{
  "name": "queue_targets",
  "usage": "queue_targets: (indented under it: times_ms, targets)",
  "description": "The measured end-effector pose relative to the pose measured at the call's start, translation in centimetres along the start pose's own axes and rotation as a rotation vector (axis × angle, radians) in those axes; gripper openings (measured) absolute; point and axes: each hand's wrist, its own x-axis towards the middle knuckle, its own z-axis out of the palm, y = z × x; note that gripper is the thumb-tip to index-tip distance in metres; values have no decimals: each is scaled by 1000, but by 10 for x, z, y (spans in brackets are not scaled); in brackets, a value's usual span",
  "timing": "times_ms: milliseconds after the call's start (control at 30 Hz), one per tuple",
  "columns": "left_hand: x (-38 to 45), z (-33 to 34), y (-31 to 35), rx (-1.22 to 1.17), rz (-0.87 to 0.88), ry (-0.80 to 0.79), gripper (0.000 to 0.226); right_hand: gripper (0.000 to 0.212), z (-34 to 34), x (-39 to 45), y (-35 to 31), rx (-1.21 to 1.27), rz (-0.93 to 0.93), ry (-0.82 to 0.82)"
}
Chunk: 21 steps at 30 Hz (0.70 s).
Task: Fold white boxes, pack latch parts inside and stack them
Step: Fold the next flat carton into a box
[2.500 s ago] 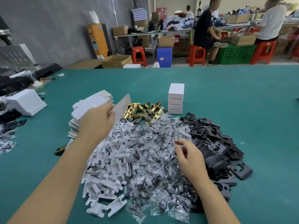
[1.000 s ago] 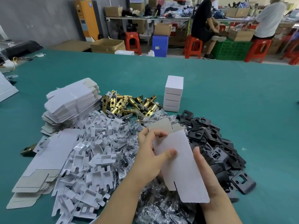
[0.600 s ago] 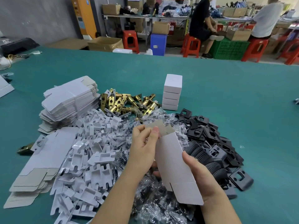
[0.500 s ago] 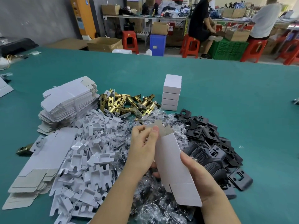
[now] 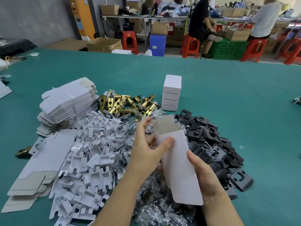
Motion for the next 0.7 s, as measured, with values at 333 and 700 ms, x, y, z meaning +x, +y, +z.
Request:
queue_targets:
  times_ms: [333, 700]
  targets:
    - [-3, 5, -7, -7, -102, -211, 83, 93, 1, 2, 0, 69, -9, -32]
    - [-4, 0, -6, -118, -139, -140, 37, 59, 1, 10, 2, -116, -107, 37]
